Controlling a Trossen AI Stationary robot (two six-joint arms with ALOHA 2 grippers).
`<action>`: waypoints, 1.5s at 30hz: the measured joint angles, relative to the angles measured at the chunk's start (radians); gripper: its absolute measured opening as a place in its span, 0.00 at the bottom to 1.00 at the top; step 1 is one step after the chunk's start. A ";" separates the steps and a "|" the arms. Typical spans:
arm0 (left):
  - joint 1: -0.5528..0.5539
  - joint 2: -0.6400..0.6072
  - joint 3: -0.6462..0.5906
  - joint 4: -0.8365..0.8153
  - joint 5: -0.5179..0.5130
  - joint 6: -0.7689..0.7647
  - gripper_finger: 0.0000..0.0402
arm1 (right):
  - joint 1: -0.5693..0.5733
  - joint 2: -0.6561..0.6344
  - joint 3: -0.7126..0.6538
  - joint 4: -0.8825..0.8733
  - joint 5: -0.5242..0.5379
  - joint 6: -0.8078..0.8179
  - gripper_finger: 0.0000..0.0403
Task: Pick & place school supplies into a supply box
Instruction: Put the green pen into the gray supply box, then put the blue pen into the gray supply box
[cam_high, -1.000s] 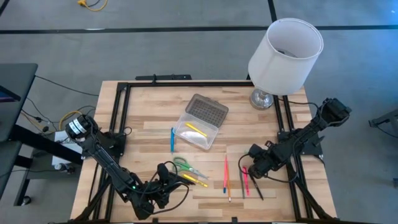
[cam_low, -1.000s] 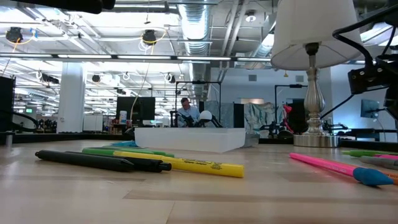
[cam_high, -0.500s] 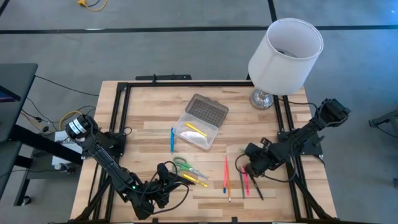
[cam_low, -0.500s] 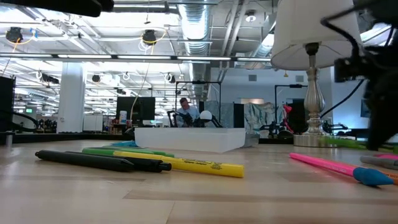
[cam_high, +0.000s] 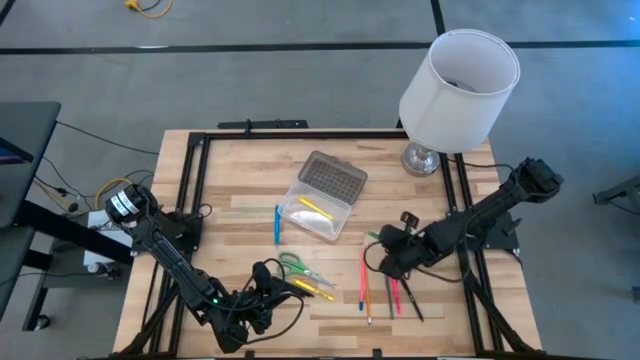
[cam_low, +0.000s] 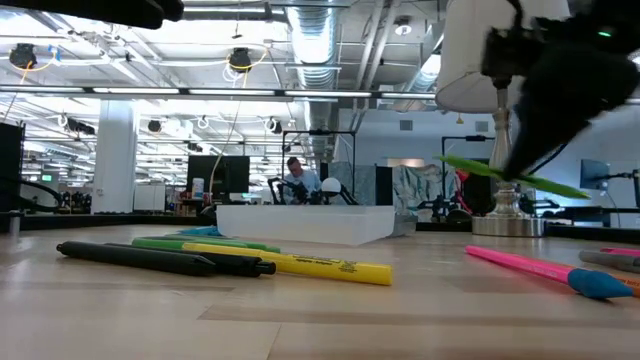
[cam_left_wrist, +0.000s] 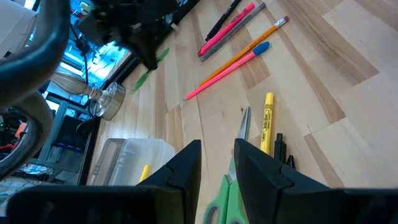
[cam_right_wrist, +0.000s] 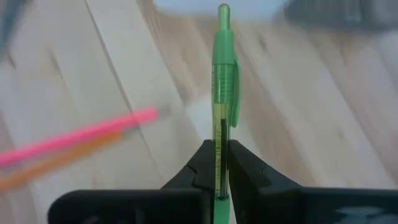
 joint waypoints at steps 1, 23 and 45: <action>0.000 0.000 0.000 0.000 0.000 0.000 0.23 | -0.021 0.000 0.010 0.026 0.000 -0.039 0.02; 0.000 0.000 0.001 -0.052 -0.017 -0.006 0.23 | -0.530 0.219 0.053 0.781 -0.375 -0.583 0.04; 0.128 0.000 0.001 -0.241 0.019 -0.176 0.23 | -0.592 0.322 0.137 0.811 -0.507 -0.583 0.22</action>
